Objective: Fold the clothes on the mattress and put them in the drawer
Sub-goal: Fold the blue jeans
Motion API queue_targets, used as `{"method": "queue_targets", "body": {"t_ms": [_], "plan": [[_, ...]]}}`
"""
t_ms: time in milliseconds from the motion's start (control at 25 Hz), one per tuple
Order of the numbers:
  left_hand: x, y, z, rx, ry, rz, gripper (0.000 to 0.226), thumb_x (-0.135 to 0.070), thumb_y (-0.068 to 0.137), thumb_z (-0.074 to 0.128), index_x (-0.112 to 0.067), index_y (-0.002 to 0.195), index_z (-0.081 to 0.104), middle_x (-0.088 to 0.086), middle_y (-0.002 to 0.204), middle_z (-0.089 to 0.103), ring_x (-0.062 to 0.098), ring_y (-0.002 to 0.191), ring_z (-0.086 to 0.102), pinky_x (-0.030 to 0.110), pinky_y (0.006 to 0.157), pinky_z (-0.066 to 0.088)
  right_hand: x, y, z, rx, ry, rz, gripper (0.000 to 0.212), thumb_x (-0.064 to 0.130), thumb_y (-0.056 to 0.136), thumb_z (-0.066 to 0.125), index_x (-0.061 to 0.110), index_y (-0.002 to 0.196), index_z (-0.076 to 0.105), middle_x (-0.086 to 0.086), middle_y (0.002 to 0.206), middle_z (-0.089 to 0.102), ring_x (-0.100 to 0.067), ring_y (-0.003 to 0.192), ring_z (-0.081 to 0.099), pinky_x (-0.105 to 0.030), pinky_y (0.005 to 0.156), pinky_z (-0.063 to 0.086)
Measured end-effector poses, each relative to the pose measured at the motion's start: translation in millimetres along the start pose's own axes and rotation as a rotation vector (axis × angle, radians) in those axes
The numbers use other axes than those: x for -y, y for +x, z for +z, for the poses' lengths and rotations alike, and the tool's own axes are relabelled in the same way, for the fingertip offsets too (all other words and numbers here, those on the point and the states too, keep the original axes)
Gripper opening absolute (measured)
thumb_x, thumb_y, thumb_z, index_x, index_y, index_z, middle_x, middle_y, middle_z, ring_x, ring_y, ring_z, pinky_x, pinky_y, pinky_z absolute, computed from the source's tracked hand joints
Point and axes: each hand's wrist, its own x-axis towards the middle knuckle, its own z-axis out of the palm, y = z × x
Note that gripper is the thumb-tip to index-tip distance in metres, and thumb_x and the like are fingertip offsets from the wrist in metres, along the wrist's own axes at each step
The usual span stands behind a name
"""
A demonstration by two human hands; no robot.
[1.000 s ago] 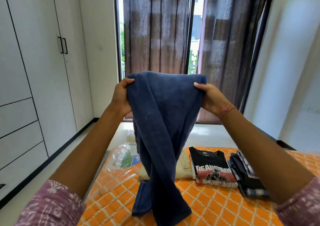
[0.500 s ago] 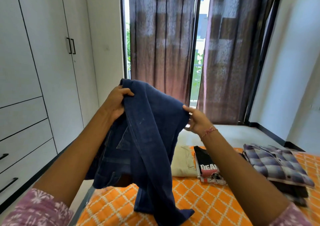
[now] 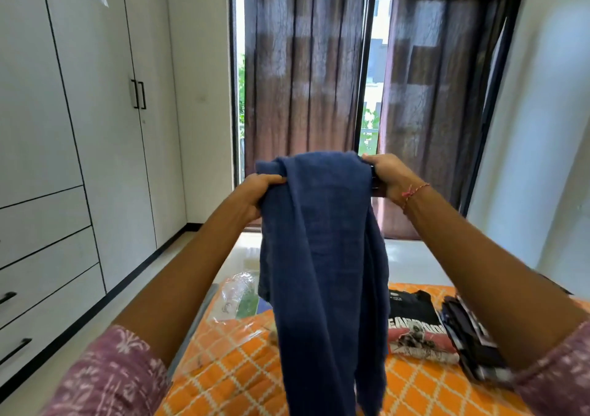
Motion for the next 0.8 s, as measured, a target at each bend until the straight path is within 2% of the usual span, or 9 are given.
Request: {"method": "queue_targets", "body": {"t_ms": [80, 200, 320, 400, 480, 560, 640, 720, 800], "plan": [[-11.4, 3.3, 0.6, -0.075, 0.152, -0.100, 0.015, -0.022, 0.091, 0.059, -0.009, 0.086, 0.059, 0.006, 0.078, 0.061, 0.017, 0.070, 0.055, 0.028, 0.054, 0.043, 1.9, 4.5, -10.0, -0.056, -0.111, 0.071, 0.033, 0.019, 0.101, 0.040, 0.012, 0.071, 0.049, -0.001, 0.048, 0.057, -0.015, 0.058, 0.049, -0.025, 0.049, 0.047], [-19.5, 8.9, -1.9, 0.000, 0.014, -0.119, 0.026, -0.035, 0.090, 0.061, -0.010, 0.082, 0.062, 0.005, 0.073, 0.069, 0.017, 0.070, 0.060, 0.029, 0.059, 0.046, -1.4, 4.5, -17.2, -0.052, 0.048, 0.089, 0.032, 0.017, 0.102, 0.035, 0.013, 0.073, 0.050, 0.000, 0.051, 0.058, -0.014, 0.055, 0.053, -0.021, 0.044, 0.048], [-5.1, 10.6, 3.5, 0.025, -0.042, -0.032, 0.020, -0.031, 0.087, 0.066, -0.011, 0.086, 0.064, 0.005, 0.084, 0.070, 0.017, 0.074, 0.064, 0.029, 0.061, 0.051, -0.7, 6.7, -30.4, -0.031, -0.064, 0.157, 0.032, 0.018, 0.101, 0.035, 0.015, 0.072, 0.050, -0.001, 0.069, 0.056, -0.015, 0.064, 0.052, -0.028, 0.067, 0.047], [-1.0, 12.3, 6.7, -0.049, -0.048, 0.092, 0.016, -0.028, 0.088, 0.065, -0.012, 0.088, 0.064, 0.006, 0.089, 0.068, 0.015, 0.077, 0.064, 0.025, 0.061, 0.051, 6.2, 5.2, -37.3, -0.022, 0.026, 0.168, 0.031, 0.025, 0.101, 0.037, 0.017, 0.075, 0.051, 0.000, 0.069, 0.060, -0.015, 0.069, 0.054, -0.029, 0.078, 0.043], [-8.2, 15.8, 9.6, -0.103, -0.029, 0.221, 0.016, -0.029, 0.087, 0.067, -0.013, 0.086, 0.064, 0.004, 0.087, 0.068, 0.013, 0.075, 0.064, 0.021, 0.058, 0.051, 0.6, 0.1, -37.5, 0.051, 0.101, 0.116, 0.026, 0.039, 0.096, 0.046, 0.019, 0.083, 0.057, 0.003, 0.068, 0.066, -0.014, 0.072, 0.059, -0.030, 0.073, 0.047], [-14.4, 15.6, 10.6, -0.067, 0.008, 0.270, 0.014, -0.027, 0.085, 0.069, -0.014, 0.086, 0.066, 0.002, 0.083, 0.069, 0.012, 0.073, 0.065, 0.019, 0.055, 0.052, -17.2, -10.9, -36.9, 0.198, -0.053, 0.149, 0.043, 0.056, 0.074, 0.061, 0.022, 0.100, 0.065, 0.002, 0.087, 0.072, -0.016, 0.080, 0.066, -0.034, 0.075, 0.052], [-11.8, 13.4, 7.0, -0.006, 0.117, 0.288, 0.010, -0.023, 0.087, 0.067, -0.014, 0.090, 0.066, 0.000, 0.085, 0.070, 0.011, 0.076, 0.066, 0.018, 0.056, 0.052, -26.7, -13.0, -42.8, 0.326, -0.263, 0.237, 0.041, 0.048, 0.070, 0.070, 0.023, 0.102, 0.064, 0.001, 0.092, 0.072, -0.018, 0.083, 0.068, -0.039, 0.075, 0.053], [-1.2, 14.6, 1.0, 0.007, 0.279, 0.335, 0.012, -0.021, 0.092, 0.061, -0.012, 0.096, 0.067, -0.002, 0.085, 0.069, 0.009, 0.078, 0.065, 0.016, 0.059, 0.051, -26.1, -8.1, -50.4, 0.274, -0.363, 0.311, 0.019, 0.034, 0.083, 0.068, 0.021, 0.096, 0.063, 0.001, 0.086, 0.071, -0.018, 0.081, 0.065, -0.040, 0.070, 0.053], [7.8, 13.6, 0.3, -0.061, 0.356, 0.350, 0.013, -0.021, 0.093, 0.058, -0.011, 0.095, 0.067, 0.000, 0.085, 0.067, 0.012, 0.080, 0.063, 0.017, 0.063, 0.049, -28.2, -3.8, -48.3, 0.124, -0.248, 0.346, 0.015, 0.033, 0.090, 0.062, 0.018, 0.088, 0.061, -0.001, 0.083, 0.066, -0.018, 0.077, 0.060, -0.036, 0.060, 0.050]]}}
